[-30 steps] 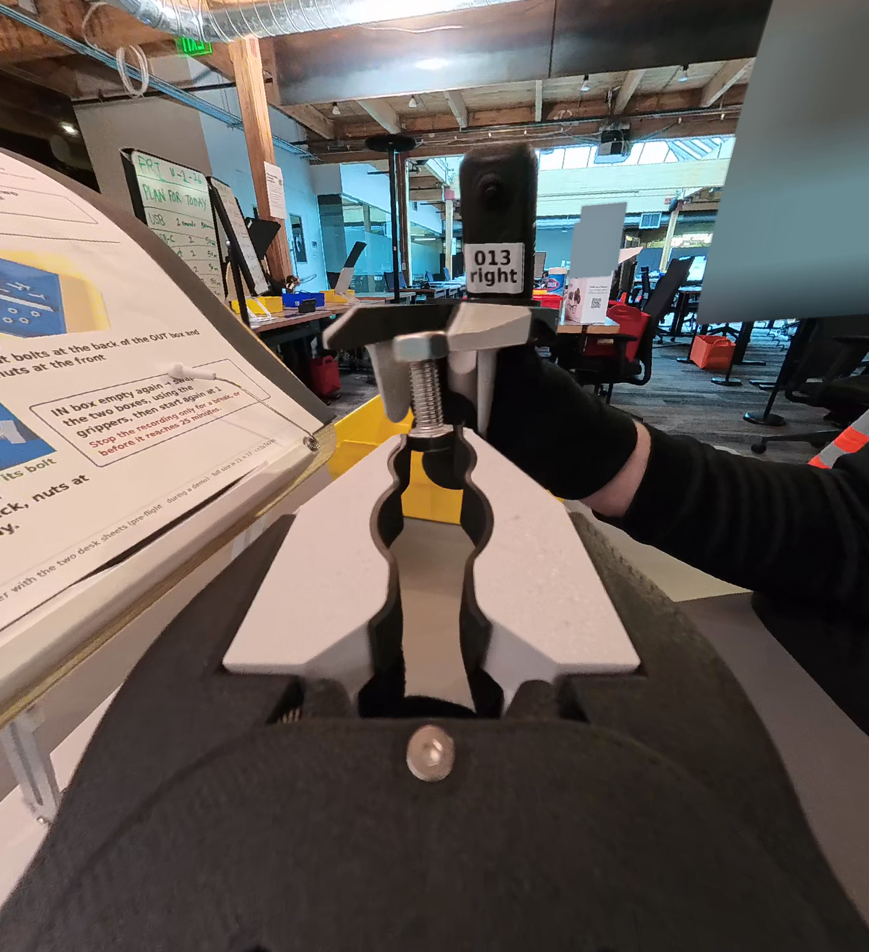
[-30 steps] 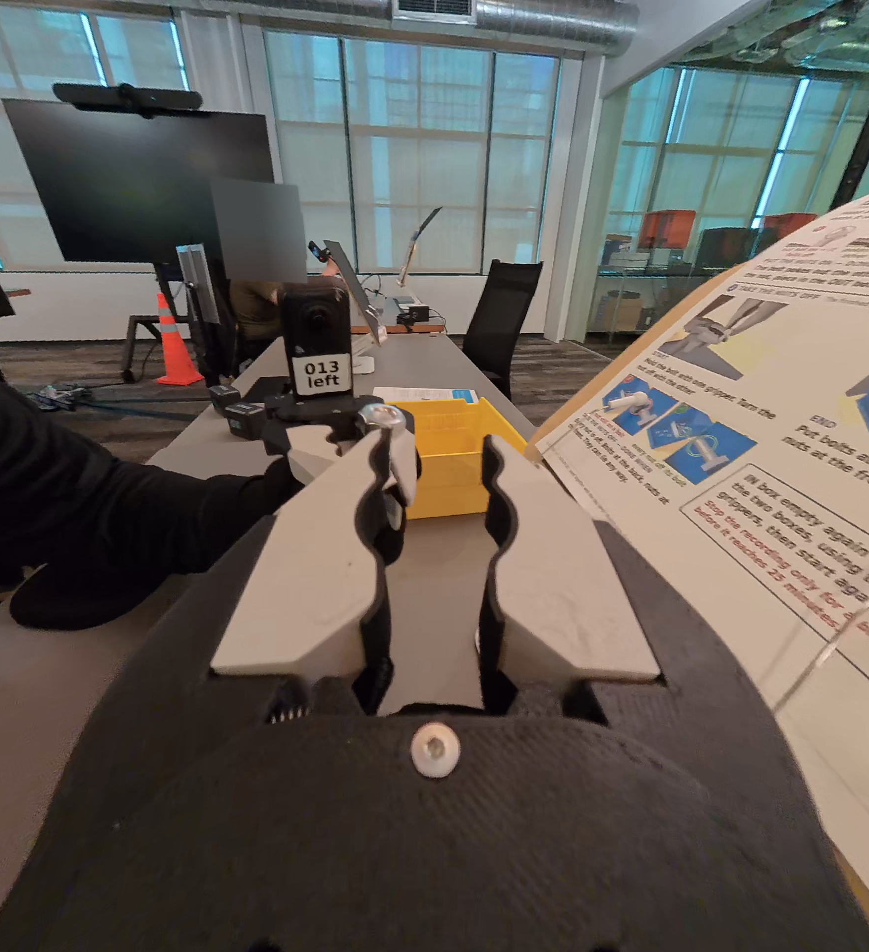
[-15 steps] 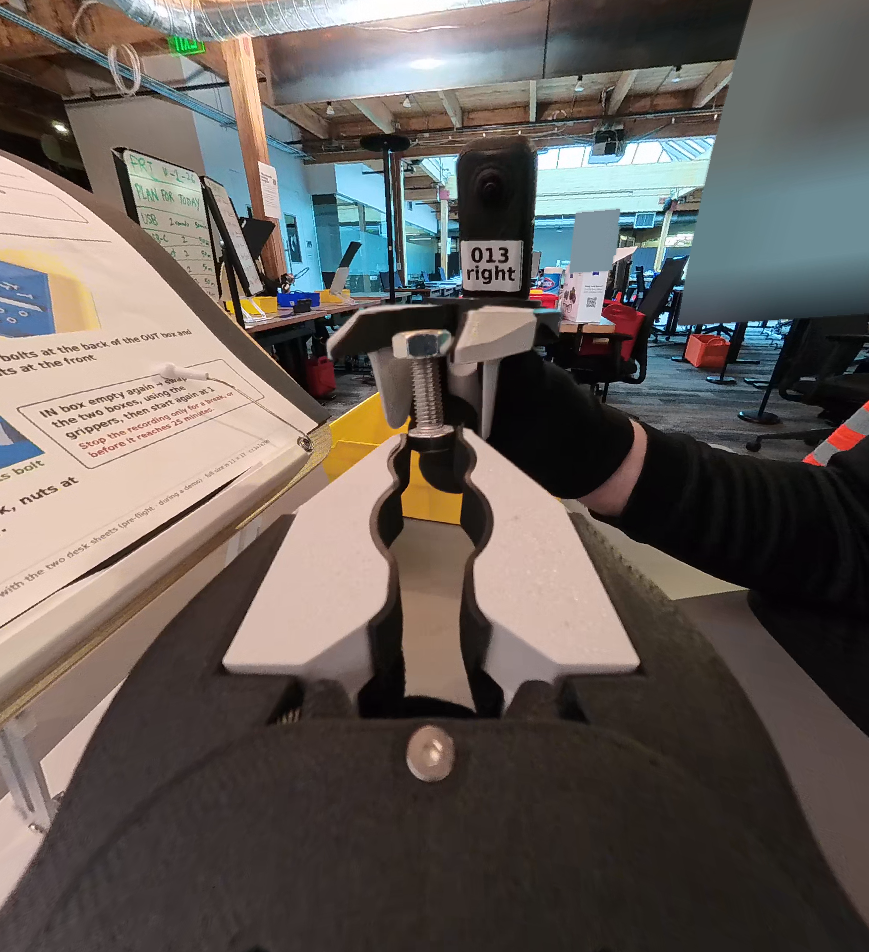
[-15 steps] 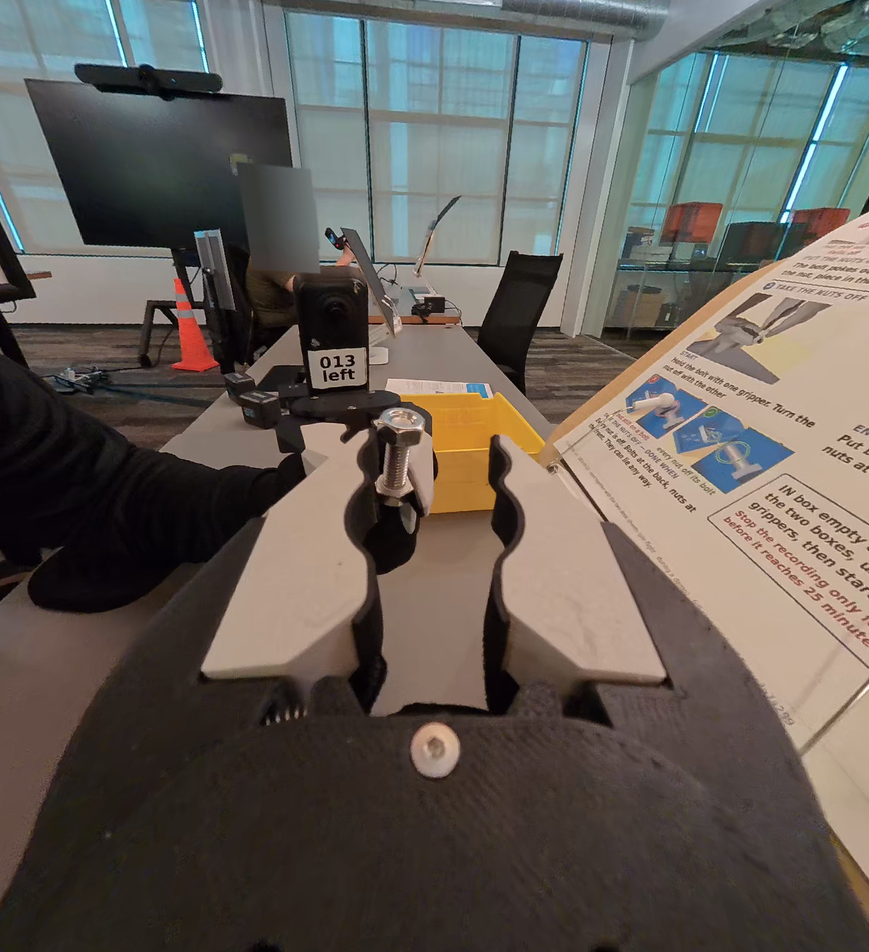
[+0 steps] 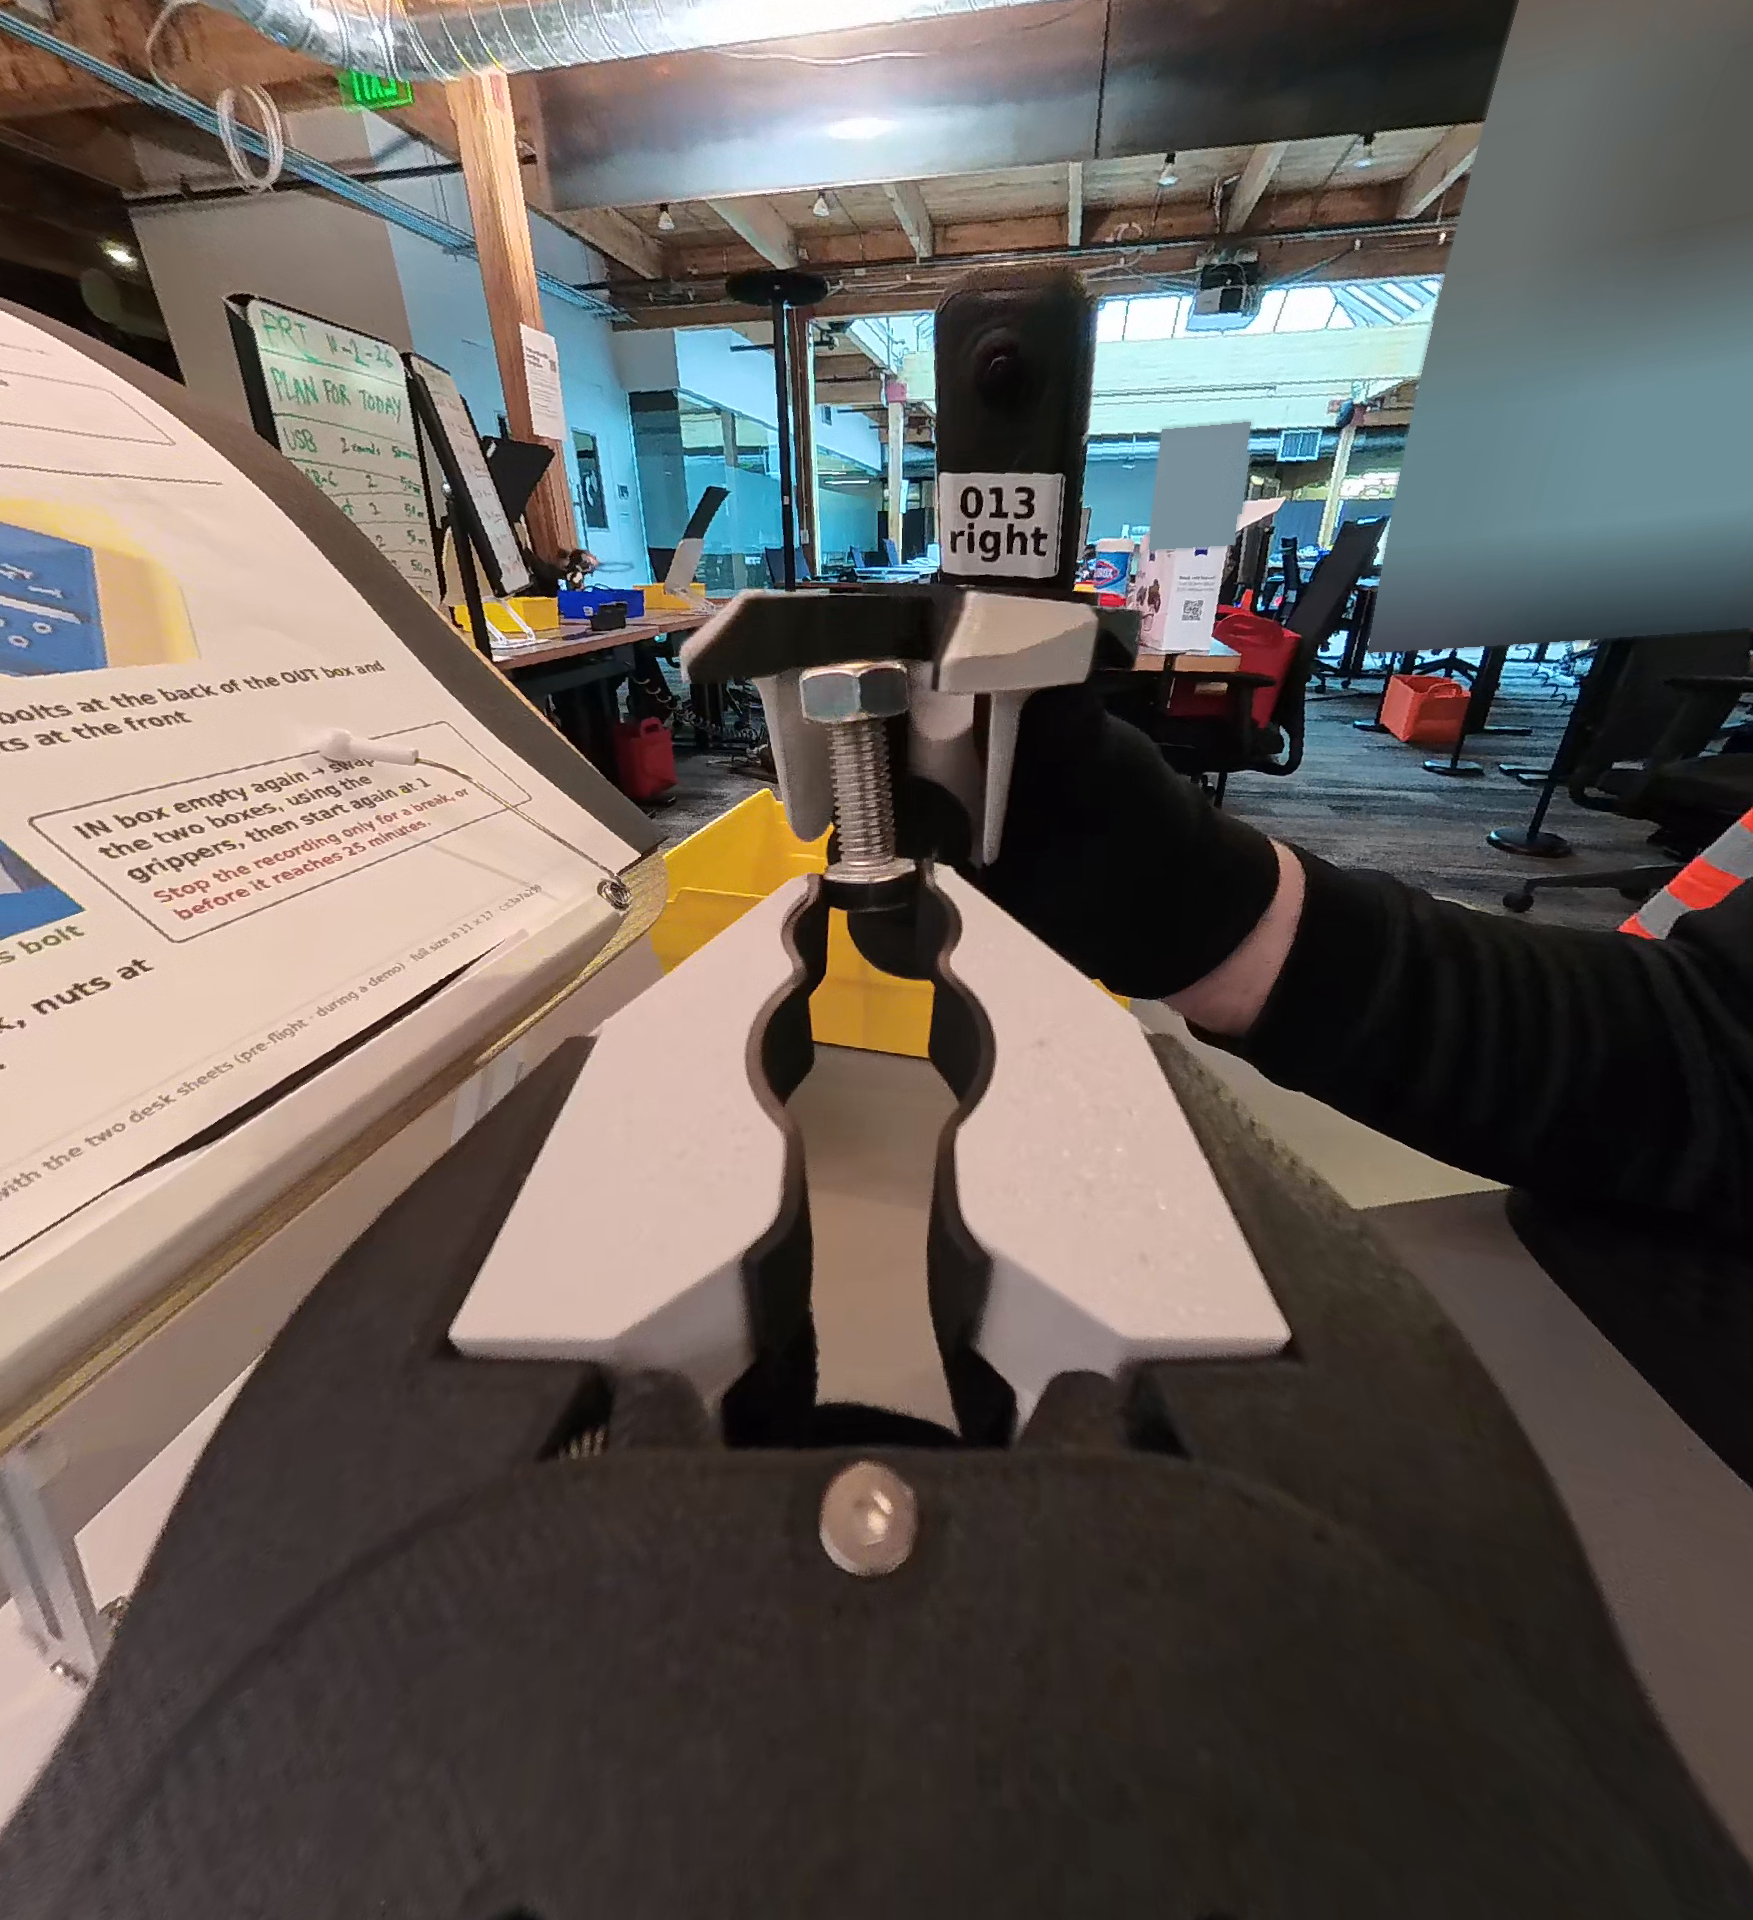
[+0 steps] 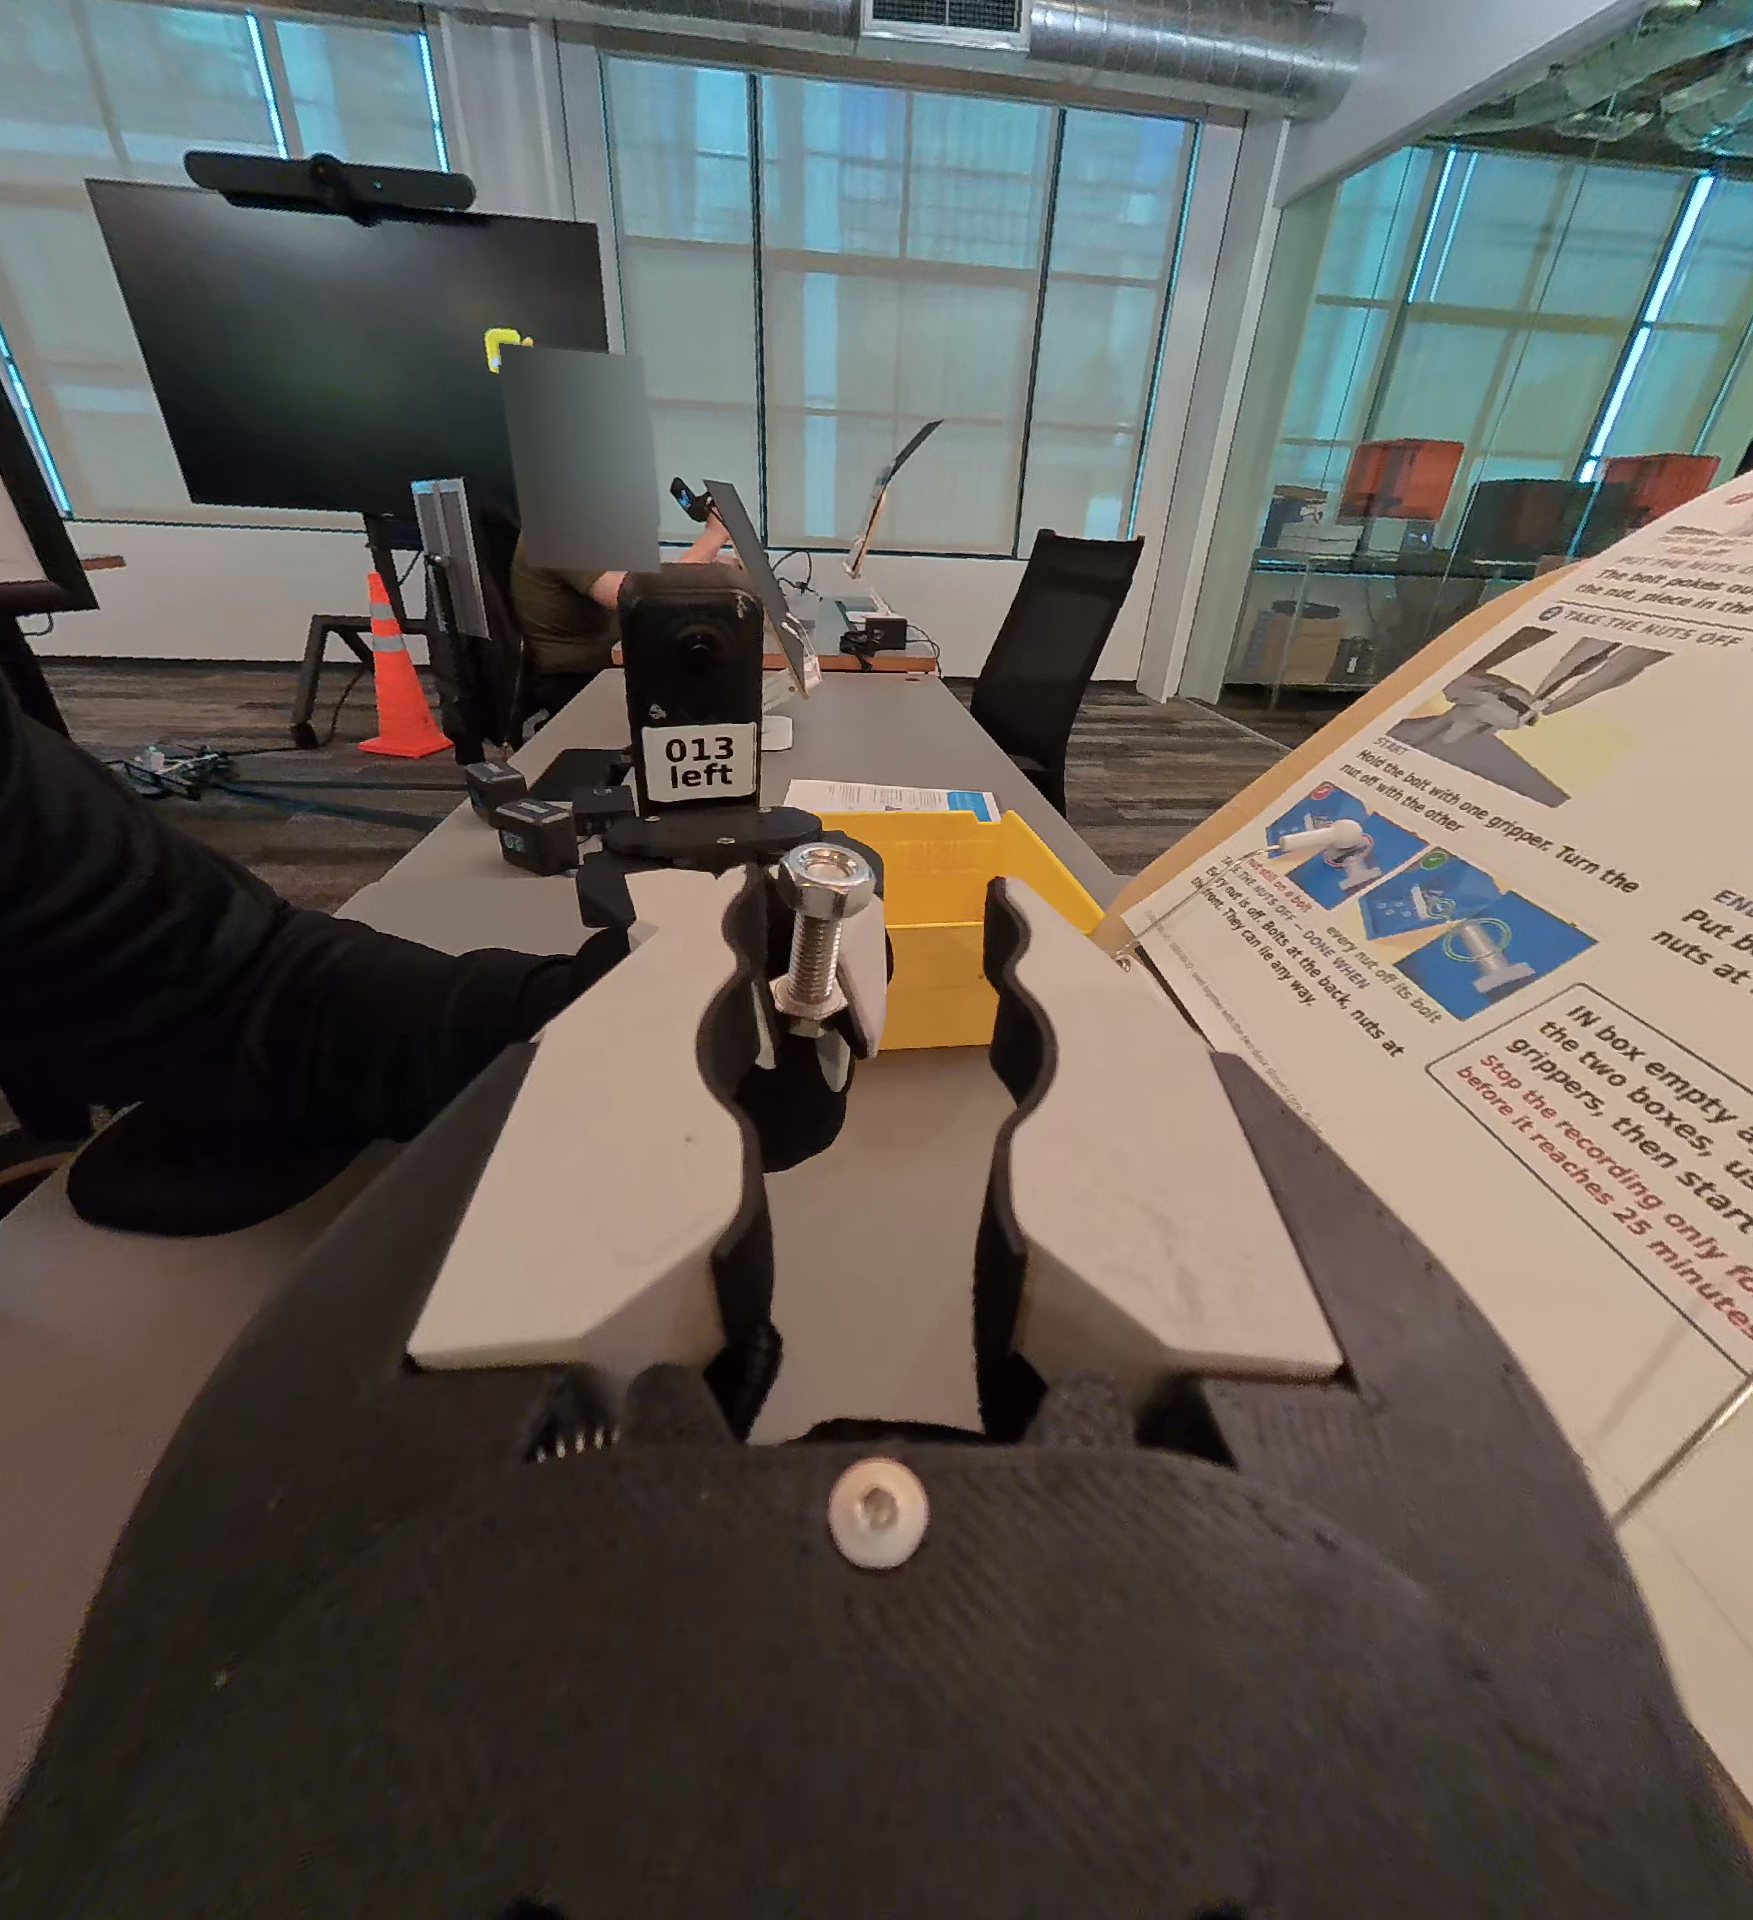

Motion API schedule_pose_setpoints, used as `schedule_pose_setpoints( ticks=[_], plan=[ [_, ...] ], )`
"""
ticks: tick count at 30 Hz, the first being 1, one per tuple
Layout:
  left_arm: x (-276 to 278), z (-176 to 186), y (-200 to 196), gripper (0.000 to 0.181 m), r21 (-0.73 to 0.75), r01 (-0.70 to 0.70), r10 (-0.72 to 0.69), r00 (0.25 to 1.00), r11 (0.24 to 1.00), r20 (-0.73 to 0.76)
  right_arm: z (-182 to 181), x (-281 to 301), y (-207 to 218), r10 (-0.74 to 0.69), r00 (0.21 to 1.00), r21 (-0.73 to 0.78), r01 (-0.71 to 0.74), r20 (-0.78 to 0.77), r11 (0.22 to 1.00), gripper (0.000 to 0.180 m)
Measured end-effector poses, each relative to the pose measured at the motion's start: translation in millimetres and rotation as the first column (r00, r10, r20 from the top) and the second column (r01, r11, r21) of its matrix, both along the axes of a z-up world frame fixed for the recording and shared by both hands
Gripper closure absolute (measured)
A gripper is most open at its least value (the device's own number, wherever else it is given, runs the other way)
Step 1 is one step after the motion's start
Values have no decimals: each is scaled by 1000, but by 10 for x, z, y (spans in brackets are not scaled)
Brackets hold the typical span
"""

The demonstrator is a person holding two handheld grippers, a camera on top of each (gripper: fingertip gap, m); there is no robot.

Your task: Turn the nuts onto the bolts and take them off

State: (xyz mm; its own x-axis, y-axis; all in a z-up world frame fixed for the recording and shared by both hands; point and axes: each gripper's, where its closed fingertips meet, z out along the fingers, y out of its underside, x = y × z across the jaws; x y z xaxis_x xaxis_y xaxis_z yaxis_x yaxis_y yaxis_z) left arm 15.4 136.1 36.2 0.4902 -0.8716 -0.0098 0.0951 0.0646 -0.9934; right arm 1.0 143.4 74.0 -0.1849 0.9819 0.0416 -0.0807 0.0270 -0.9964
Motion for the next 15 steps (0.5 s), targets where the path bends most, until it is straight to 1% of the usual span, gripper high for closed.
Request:
schedule_pose_setpoints(
  ticks=[3, 5, 8, 13, 15],
  plan=[
    [-1, 3, -2, 166, 1, -1, 1, 1000, 1000, -2, -20, -7, 48, -20, 1000, -8, 20, 4, 1000, 140],
    [-17, 13, 3, 166, 2, -4, 4, 1000, 1000, 4, -28, 10, 111, -45, 999, -17, 45, 5, 999, 148],
    [-29, 22, 3, 166, 5, -6, 5, 1000, 1000, 5, -43, 34, 140, -51, 999, -18, 52, 13, 999, 145],
    [-6, 3, 2, 166, 2, -1, 1, 1000, 1000, 0, 10, 21, 14, -2, 1000, -1, 2, -7, 1000, 139],
    [-1, 5, -2, 166, 3, 1, -1, 1000, 1000, 0, 3, 2, 2, -3, 1000, 5, 3, -4, 1000, 140]
  ],
)
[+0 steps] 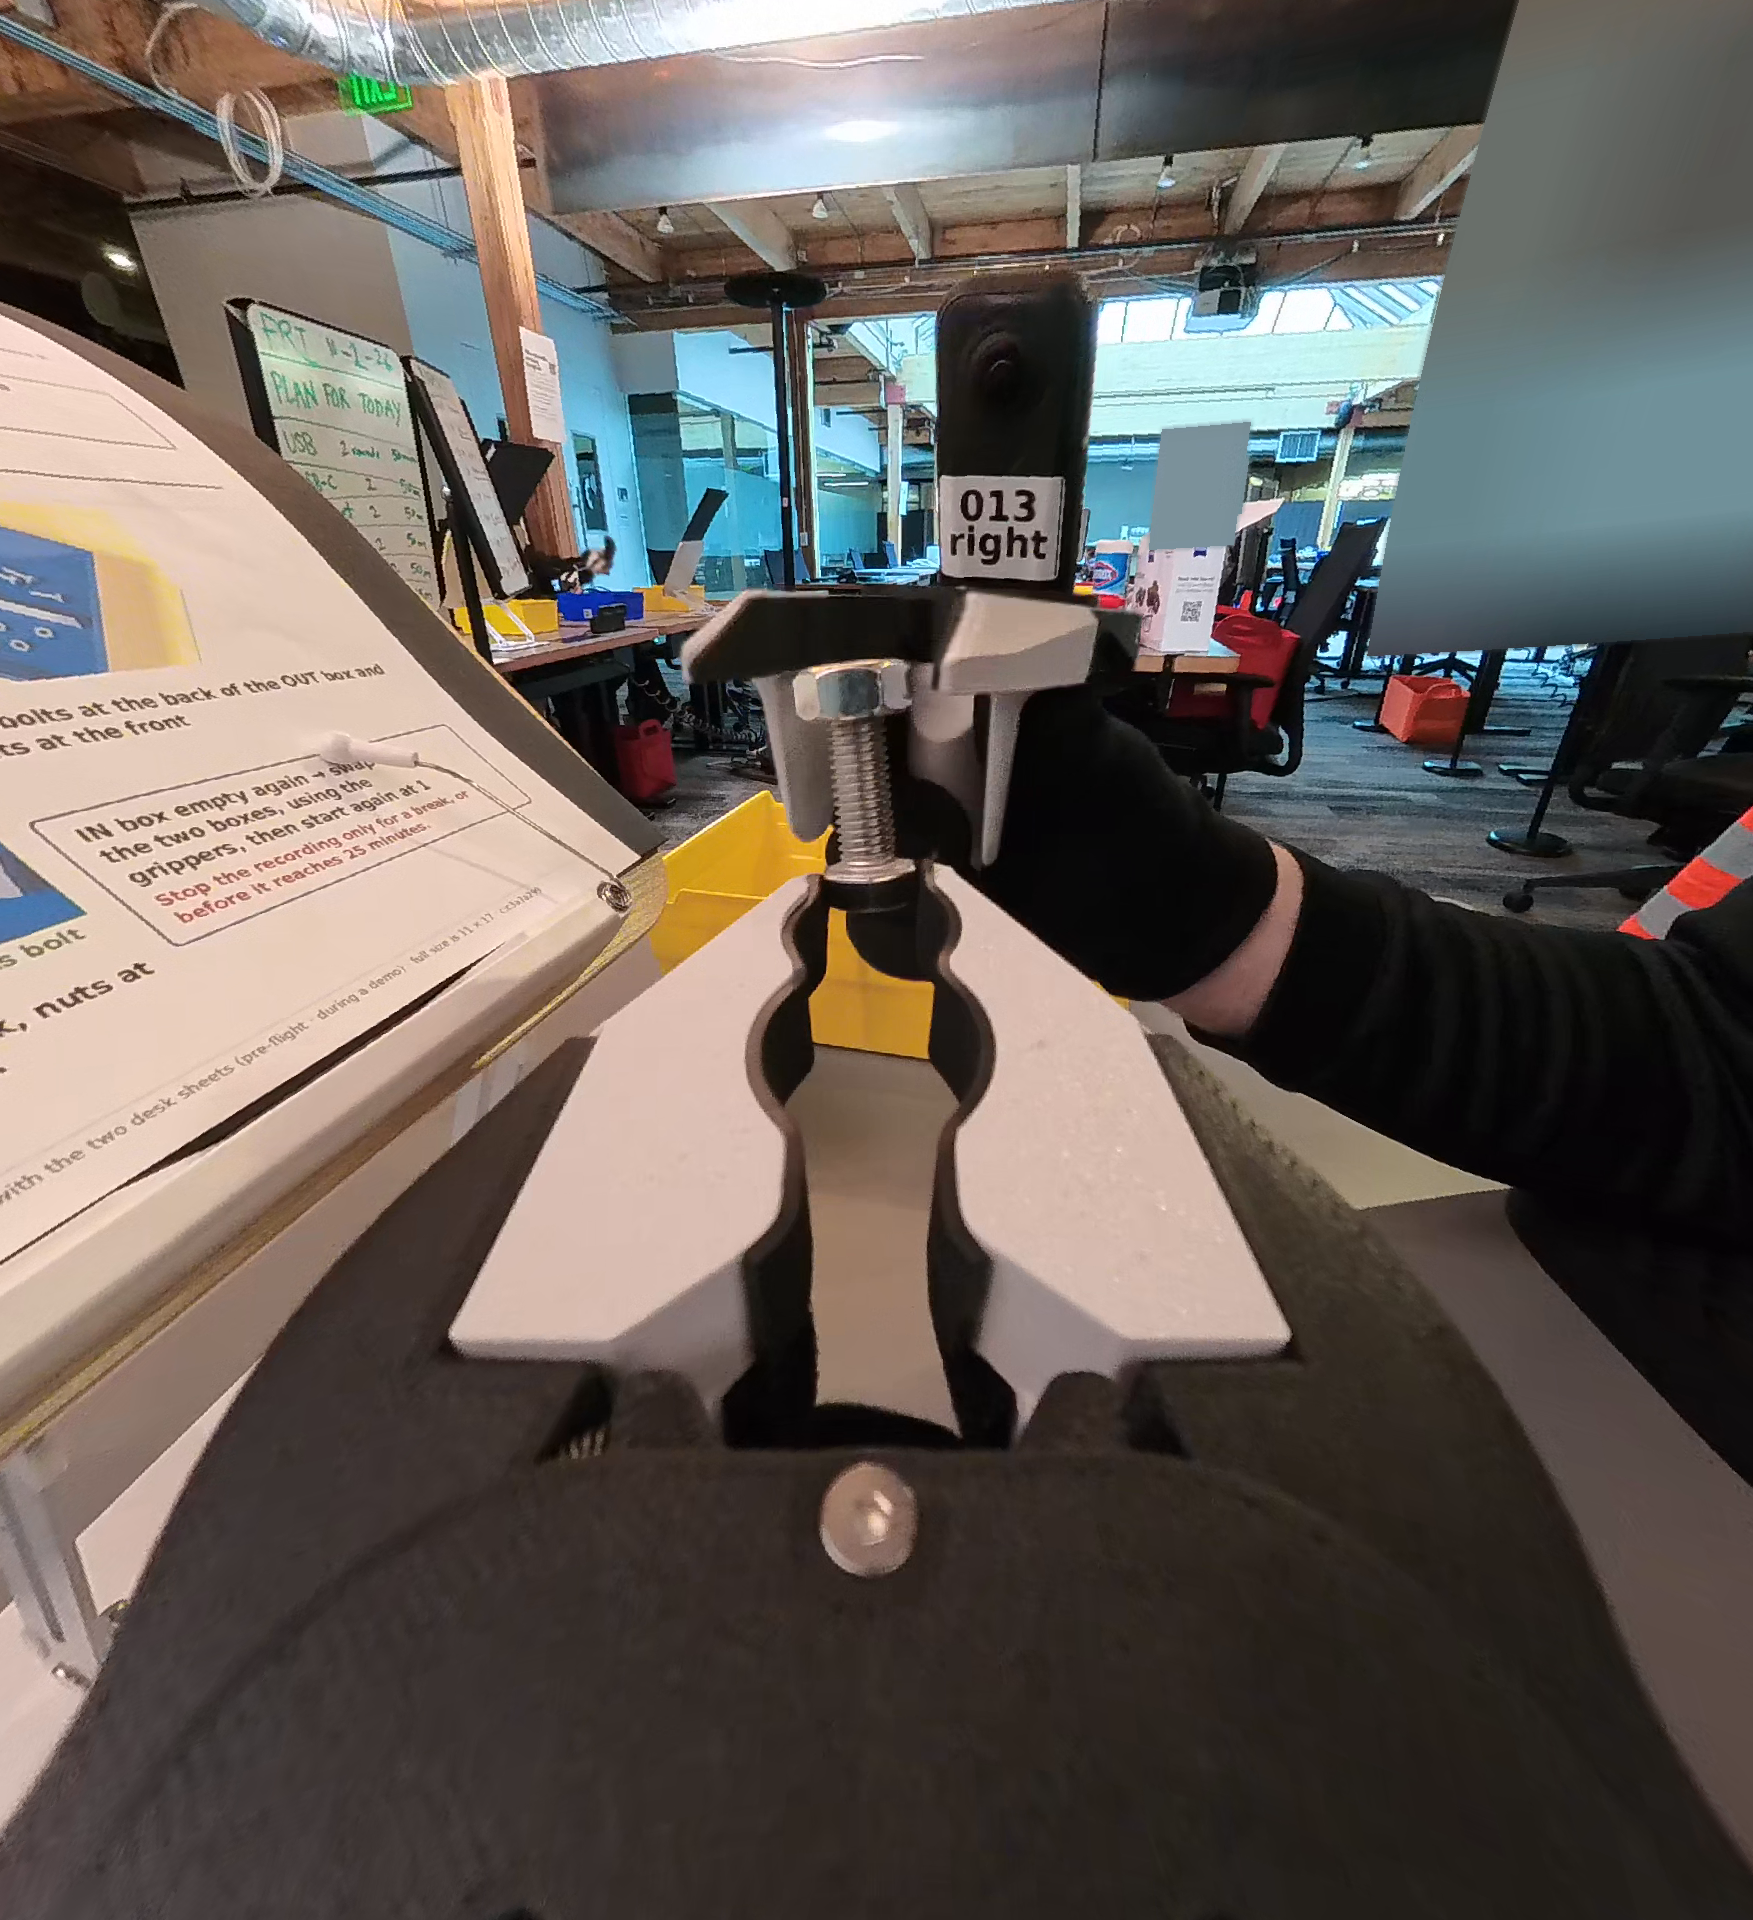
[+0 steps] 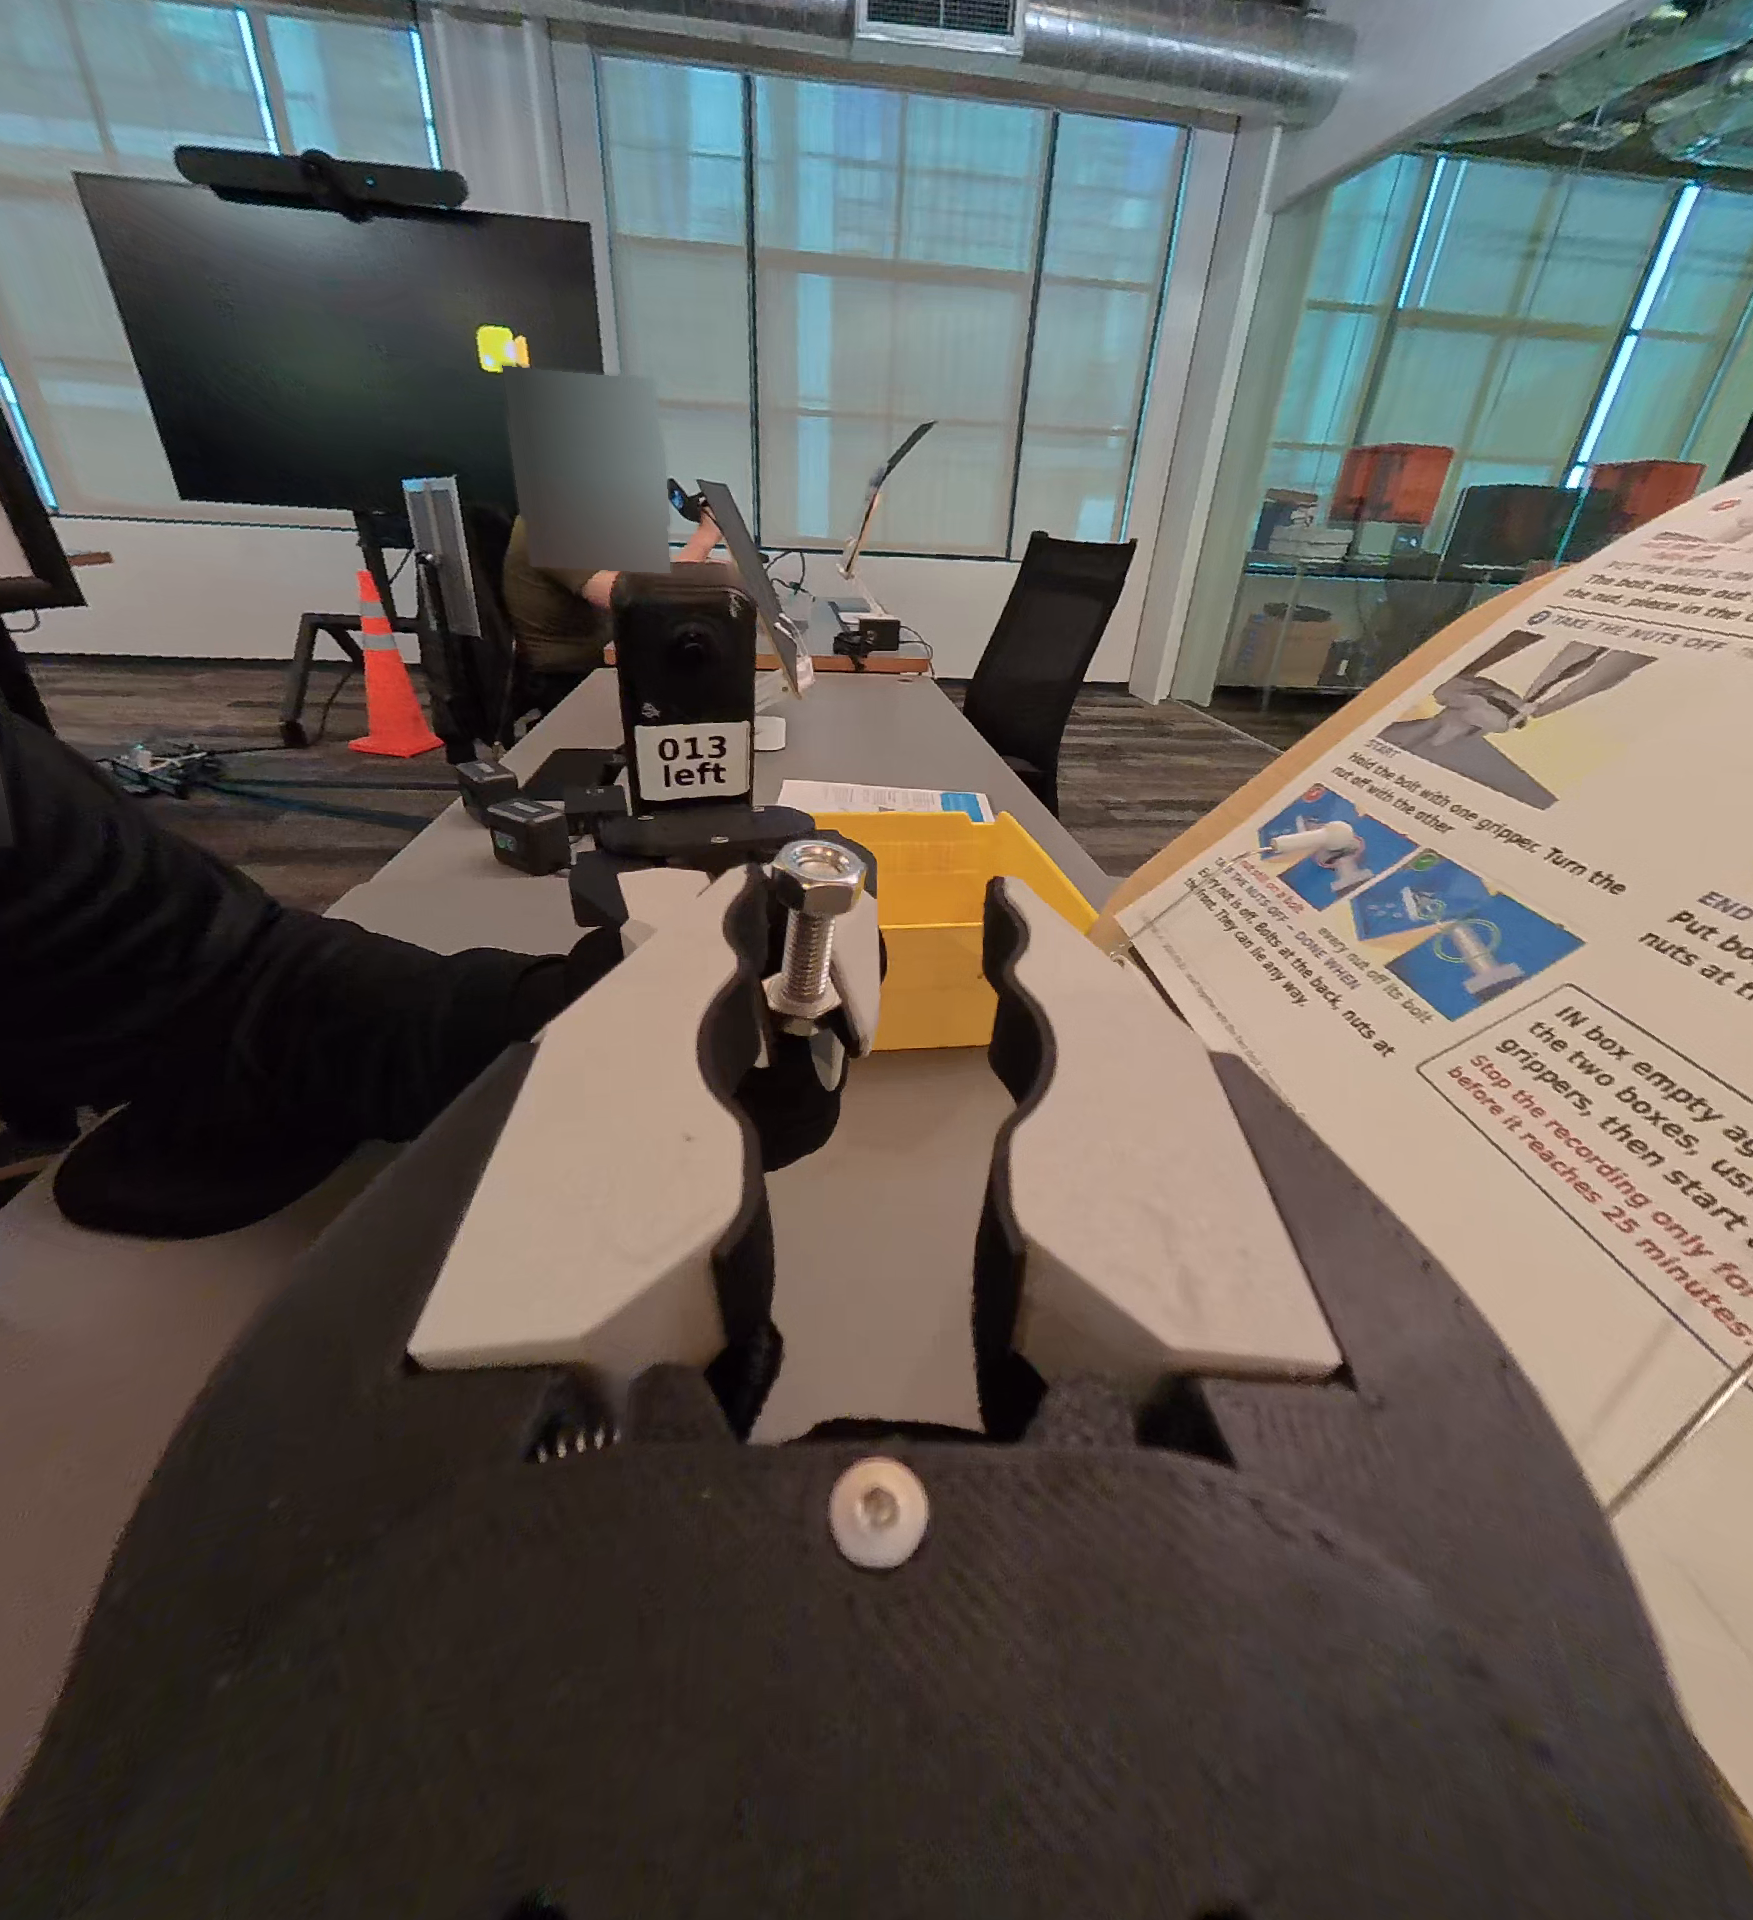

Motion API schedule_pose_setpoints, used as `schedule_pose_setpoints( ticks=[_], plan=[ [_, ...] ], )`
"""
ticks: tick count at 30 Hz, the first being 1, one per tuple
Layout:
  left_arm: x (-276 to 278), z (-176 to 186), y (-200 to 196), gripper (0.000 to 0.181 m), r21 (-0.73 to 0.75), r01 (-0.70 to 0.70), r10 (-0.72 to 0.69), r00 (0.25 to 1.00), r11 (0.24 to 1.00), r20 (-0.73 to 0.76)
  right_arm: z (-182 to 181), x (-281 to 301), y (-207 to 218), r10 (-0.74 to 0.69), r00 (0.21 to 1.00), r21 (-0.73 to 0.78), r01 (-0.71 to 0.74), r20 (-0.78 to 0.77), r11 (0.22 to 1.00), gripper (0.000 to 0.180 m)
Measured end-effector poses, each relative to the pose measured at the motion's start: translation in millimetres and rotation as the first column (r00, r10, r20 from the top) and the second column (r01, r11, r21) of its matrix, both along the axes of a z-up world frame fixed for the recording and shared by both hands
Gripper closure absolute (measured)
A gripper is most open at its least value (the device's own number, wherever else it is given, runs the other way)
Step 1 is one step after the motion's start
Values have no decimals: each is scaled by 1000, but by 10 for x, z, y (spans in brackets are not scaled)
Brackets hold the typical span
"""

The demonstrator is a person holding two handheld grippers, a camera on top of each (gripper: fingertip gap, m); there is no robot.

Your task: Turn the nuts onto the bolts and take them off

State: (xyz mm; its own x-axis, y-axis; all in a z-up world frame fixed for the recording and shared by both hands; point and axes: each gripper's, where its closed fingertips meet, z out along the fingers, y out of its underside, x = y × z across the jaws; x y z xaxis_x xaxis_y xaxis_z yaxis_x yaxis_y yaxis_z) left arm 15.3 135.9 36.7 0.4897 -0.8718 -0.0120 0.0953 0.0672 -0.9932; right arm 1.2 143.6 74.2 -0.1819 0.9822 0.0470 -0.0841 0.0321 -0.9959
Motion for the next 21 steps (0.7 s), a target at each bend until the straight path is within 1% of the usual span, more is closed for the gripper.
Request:
schedule_pose_setpoints(
  ticks=[3, 5, 7, 10, 14, 21],
  plan=[
    [1, 1, -1, 166, 2, -2, 2, 1000, 1000, -4, -15, -5, 48, -19, 1000, -12, 19, 3, 1000, 140],
    [-16, 10, 4, 166, 1, -4, 4, 1000, 1000, 4, -31, 13, 124, -52, 999, -21, 52, 10, 998, 148],
    [-23, 12, 5, 166, 2, -4, 4, 1000, 1000, 3, -44, 34, 166, -63, 998, -29, 64, 14, 998, 147],
    [-8, 2, 3, 166, 0, 0, 0, 1000, 1000, 2, 9, 55, 115, -34, 999, -31, 34, -15, 999, 142],
    [5, -12, 4, 166, -2, 0, 0, 1000, 1000, -2, 3, 18, -11, 16, 1000, -7, -16, -5, 1000, 137],
    [-3, -5, 5, 166, 1, -7, 7, 1000, 1000, -2, -28, -15, 45, -11, 1000, -23, 11, 1, 1000, 140]
  ],
)
